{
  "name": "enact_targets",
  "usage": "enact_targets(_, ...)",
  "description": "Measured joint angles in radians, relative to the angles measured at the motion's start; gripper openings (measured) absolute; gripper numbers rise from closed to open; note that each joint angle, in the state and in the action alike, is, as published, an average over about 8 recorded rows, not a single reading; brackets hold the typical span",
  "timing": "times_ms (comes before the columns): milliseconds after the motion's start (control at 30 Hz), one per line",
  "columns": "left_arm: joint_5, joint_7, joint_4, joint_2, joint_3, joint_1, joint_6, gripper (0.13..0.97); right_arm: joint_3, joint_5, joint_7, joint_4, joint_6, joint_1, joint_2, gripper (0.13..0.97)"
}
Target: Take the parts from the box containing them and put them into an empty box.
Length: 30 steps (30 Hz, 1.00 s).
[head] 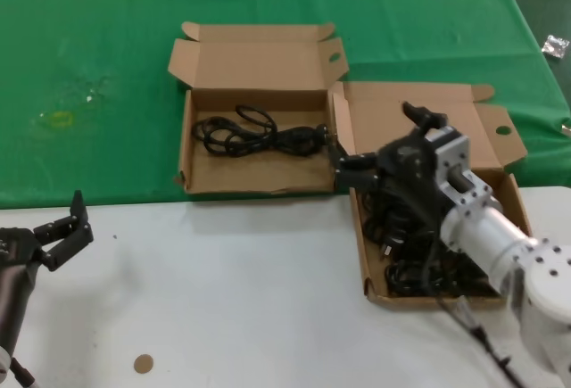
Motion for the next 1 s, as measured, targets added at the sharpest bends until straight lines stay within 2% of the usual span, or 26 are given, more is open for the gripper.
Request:
enact_targets(200, 0.000, 0.000, 0.000, 0.000, 0.000, 0.000, 0.000, 0.942, 0.037, 0.037, -0.001, 0.093, 0.065, -0.102, 0.008, 0.966)
enact_targets(567, 0.000, 0.000, 0.000, 0.000, 0.000, 0.000, 0.000, 0.966, 0.102, 0.101, -0.003, 0.257, 0.179, -0.282, 0.023, 0.966)
enact_targets(1000, 0.000, 0.000, 0.000, 0.000, 0.000, 0.000, 0.000, 0.966, 0.114, 0.114, -0.003, 0.289, 0.201, -0.316, 0.025, 0.966)
